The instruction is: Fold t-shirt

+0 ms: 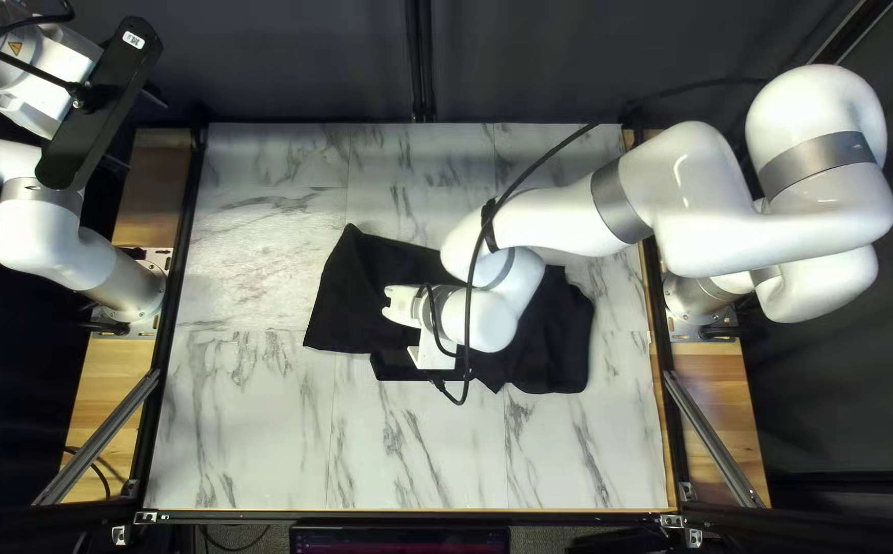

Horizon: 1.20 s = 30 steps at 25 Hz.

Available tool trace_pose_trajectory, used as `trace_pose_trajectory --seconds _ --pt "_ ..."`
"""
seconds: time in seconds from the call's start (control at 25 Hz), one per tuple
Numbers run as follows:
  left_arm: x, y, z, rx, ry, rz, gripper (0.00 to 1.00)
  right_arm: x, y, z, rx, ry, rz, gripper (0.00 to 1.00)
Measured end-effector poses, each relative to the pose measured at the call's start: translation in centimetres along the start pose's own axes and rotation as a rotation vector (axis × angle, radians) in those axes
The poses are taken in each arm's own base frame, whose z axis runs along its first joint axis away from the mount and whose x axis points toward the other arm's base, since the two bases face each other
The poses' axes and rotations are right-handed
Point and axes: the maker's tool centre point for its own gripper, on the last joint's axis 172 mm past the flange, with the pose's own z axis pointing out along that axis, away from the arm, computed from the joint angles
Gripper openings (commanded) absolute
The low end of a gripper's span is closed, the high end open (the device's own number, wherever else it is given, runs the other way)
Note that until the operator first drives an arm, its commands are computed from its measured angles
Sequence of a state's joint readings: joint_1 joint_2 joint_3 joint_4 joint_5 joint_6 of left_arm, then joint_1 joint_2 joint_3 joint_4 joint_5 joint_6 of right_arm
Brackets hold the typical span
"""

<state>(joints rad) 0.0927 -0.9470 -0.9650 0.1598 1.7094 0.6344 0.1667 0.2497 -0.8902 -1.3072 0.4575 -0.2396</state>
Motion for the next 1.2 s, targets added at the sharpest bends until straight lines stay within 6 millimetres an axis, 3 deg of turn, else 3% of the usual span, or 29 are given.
trace_pose_trajectory --seconds 0.28,0.36,0.44,0.48,0.68,0.84,1.0,1.2 --pt "0.0 0.0 0.0 0.000 0.000 0.000 1.00 -1.2 -1.2 -0.3 0.013 0.003 0.025 0.03" --pt "0.0 0.0 0.0 0.000 0.000 0.000 1.00 -1.9 -1.1 0.0 0.014 0.002 0.029 0.17" --pt "0.0 0.0 0.0 0.000 0.000 0.000 1.00 -2.7 -1.0 0.4 0.015 0.004 0.030 0.80" --pt "0.0 0.0 0.0 0.000 0.000 0.000 1.00 -3.0 -0.9 0.7 0.015 0.006 0.028 1.00" --pt "0.0 0.0 0.0 0.000 0.000 0.000 1.00 -3.0 -0.4 1.1 0.010 0.019 0.015 1.00" --pt "0.0 0.0 0.0 0.000 0.000 0.000 1.00 -3.3 -1.7 -0.2 0.017 0.013 0.017 1.00" --pt "0.0 0.0 0.0 0.000 0.000 0.000 1.00 -5.2 -3.0 -1.0 0.031 -0.001 0.024 1.00" --pt "0.0 0.0 0.0 0.000 0.000 0.000 1.00 -7.7 -2.9 0.2 0.038 -0.005 0.015 1.00"
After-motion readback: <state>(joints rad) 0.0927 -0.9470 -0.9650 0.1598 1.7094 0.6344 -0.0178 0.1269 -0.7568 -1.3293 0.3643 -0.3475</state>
